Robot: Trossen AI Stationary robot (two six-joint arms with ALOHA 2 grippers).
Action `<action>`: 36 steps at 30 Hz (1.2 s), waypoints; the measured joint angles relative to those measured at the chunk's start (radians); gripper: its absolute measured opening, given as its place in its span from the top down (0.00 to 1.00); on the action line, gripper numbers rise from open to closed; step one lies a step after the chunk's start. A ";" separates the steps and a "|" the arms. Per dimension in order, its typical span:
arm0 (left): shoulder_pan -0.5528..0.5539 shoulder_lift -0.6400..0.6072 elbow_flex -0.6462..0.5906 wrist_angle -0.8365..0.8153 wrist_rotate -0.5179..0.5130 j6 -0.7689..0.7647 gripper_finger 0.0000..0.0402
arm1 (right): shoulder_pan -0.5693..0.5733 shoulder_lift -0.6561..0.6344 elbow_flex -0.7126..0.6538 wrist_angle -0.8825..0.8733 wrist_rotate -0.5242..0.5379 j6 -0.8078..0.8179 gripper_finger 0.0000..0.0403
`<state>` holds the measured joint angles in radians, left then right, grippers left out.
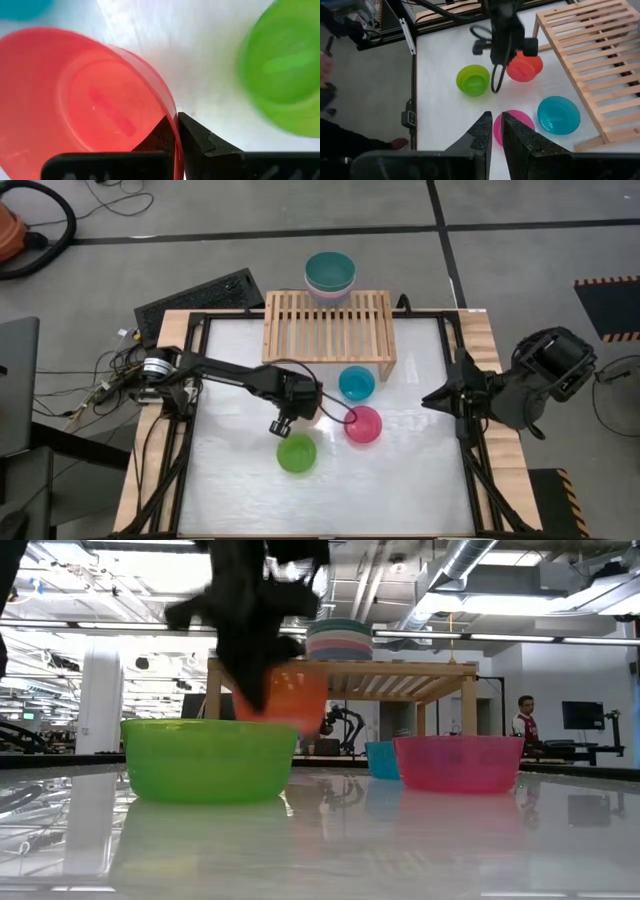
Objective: Place and stack bowls onto a shelf
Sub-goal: Put the orange bowl on the shelf
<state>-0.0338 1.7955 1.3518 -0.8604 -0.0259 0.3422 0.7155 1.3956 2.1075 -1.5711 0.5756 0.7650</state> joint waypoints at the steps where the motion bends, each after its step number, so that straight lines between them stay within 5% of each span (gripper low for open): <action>1: 0.000 -0.012 0.037 -0.028 0.017 -0.019 1.00 | 0.000 0.000 0.000 0.000 0.001 -0.008 0.83; 7: 0.000 -0.056 0.275 -0.106 0.059 -0.076 1.00 | 0.000 0.000 0.000 0.000 0.010 -0.049 0.83; 14: 0.052 -0.048 0.476 -0.034 -0.153 -0.077 1.00 | -0.005 0.000 0.000 0.000 0.011 -0.068 0.83; 24: 0.226 0.034 0.484 -0.038 -0.075 -0.060 1.00 | -0.005 0.000 0.000 0.000 0.012 -0.067 0.83; 36: 0.283 0.123 0.494 -0.055 -0.091 0.106 1.00 | -0.005 -0.001 0.000 0.000 0.013 -0.064 0.83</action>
<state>0.2494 1.9187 1.8458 -0.9158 -0.1166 0.4486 0.7109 1.3945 2.1078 -1.5710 0.5888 0.7006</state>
